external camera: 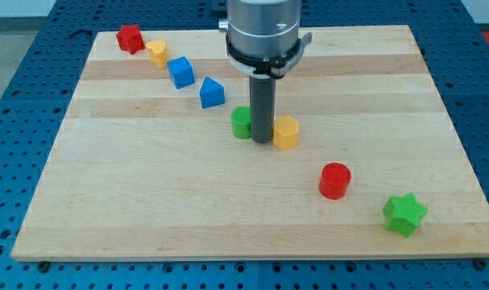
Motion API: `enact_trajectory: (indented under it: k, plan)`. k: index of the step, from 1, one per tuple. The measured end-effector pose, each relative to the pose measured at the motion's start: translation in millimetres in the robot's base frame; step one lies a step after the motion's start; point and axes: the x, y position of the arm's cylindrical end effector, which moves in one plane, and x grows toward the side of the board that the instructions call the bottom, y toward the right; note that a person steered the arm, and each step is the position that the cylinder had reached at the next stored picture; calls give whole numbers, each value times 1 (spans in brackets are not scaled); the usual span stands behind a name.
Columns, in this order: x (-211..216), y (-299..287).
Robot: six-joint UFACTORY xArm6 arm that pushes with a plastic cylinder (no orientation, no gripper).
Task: Push yellow hexagon towards right
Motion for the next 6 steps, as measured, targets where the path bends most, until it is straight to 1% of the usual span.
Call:
enact_trajectory:
  k: [1, 2, 4, 5, 6]
  plan:
    - [-1, -13]
    - [-2, -8]
    - [-9, 53]
    - [-10, 44]
    - [-8, 49]
